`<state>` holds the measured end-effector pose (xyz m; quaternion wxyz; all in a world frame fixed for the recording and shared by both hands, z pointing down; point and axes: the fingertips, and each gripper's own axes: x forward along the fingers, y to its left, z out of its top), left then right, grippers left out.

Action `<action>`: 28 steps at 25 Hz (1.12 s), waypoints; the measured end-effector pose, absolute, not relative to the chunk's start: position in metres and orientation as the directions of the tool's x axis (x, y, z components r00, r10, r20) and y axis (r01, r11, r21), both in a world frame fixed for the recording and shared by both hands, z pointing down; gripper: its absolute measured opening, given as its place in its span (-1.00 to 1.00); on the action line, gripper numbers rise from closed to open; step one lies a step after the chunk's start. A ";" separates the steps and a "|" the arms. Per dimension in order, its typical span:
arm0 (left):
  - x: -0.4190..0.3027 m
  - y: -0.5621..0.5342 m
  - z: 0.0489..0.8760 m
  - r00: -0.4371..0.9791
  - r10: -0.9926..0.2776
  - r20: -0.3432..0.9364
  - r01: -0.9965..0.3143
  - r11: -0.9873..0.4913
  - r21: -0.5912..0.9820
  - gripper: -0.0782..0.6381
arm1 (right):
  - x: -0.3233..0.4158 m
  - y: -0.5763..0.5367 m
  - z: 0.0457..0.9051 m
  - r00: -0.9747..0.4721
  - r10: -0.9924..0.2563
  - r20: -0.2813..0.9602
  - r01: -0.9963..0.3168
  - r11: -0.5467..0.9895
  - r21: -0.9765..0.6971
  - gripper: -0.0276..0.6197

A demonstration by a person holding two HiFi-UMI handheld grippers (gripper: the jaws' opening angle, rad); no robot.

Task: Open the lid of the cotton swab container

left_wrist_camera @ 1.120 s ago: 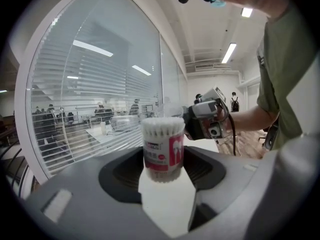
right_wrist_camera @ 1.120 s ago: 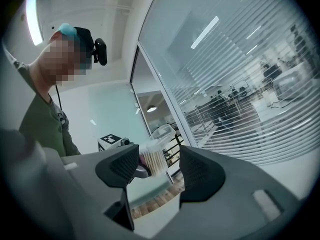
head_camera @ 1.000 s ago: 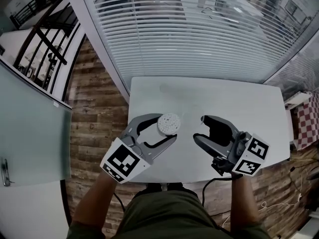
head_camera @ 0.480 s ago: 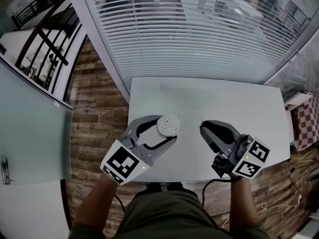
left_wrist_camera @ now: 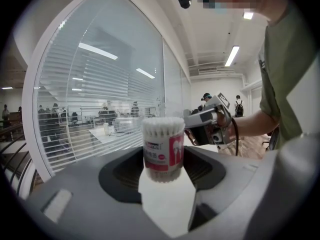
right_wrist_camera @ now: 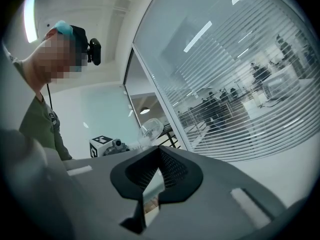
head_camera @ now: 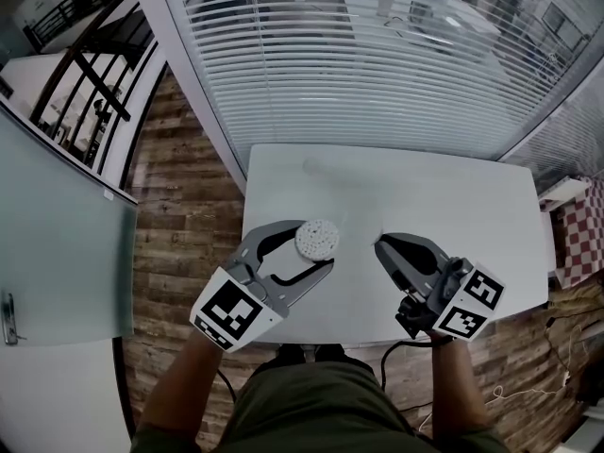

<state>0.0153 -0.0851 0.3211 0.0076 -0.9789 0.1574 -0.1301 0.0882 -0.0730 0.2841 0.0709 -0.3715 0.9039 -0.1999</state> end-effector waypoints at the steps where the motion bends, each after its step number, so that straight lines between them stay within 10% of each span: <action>1: 0.015 -0.085 0.321 0.916 -0.311 0.254 -0.307 -0.950 -0.057 -0.07 | 0.087 -0.073 0.286 -0.715 -0.698 0.027 -0.644 0.644 -0.413 -0.88; 28: 0.022 -0.085 0.318 0.915 -0.313 0.254 -0.307 -0.950 -0.065 -0.07 | 0.081 -0.071 0.311 -0.728 -0.675 0.117 -0.653 0.631 -0.419 -0.89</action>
